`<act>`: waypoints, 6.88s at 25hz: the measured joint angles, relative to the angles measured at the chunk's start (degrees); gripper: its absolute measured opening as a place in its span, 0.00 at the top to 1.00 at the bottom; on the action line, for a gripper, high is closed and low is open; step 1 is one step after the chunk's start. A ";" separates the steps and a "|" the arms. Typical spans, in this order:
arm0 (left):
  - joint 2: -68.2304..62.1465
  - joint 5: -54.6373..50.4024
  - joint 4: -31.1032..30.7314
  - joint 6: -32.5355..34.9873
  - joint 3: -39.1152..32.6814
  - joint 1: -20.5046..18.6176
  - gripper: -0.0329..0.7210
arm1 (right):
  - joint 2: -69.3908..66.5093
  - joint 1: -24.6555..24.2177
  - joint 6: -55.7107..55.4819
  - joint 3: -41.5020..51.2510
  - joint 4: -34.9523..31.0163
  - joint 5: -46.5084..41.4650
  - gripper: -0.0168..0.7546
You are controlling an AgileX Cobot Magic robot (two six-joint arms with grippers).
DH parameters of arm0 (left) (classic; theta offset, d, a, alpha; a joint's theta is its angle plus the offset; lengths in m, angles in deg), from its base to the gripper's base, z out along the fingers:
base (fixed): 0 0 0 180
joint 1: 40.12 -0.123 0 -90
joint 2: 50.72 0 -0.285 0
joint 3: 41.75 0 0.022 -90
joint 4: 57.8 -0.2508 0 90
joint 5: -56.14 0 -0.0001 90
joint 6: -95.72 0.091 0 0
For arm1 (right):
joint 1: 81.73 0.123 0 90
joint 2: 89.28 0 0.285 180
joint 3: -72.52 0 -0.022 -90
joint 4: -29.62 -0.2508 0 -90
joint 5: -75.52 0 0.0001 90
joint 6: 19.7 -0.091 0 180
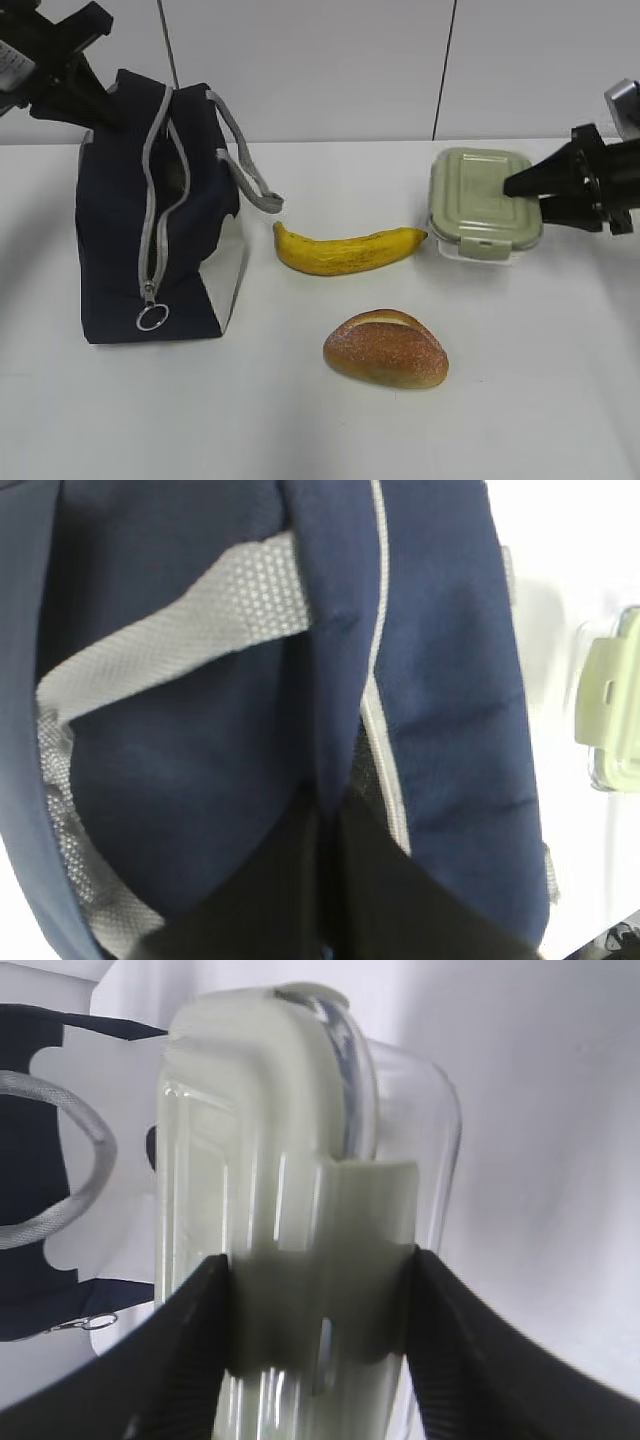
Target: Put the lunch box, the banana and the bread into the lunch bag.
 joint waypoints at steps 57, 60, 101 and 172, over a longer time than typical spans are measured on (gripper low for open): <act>0.00 -1.56 6.80 1.92 0.00 0.00 0.96 | -21.74 48.87 -49.27 -57.01 36.43 10.96 0.48; 0.00 -1.03 6.26 1.92 0.00 0.00 0.96 | -23.72 49.65 -49.27 -57.81 36.32 12.93 0.48; 0.00 -0.30 3.96 1.92 0.00 0.00 0.96 | 0.07 42.72 -37.47 -47.81 59.44 -7.57 0.32; 0.00 -0.59 1.85 2.52 0.00 0.00 0.96 | -15.50 37.18 26.62 -31.16 44.56 14.38 0.58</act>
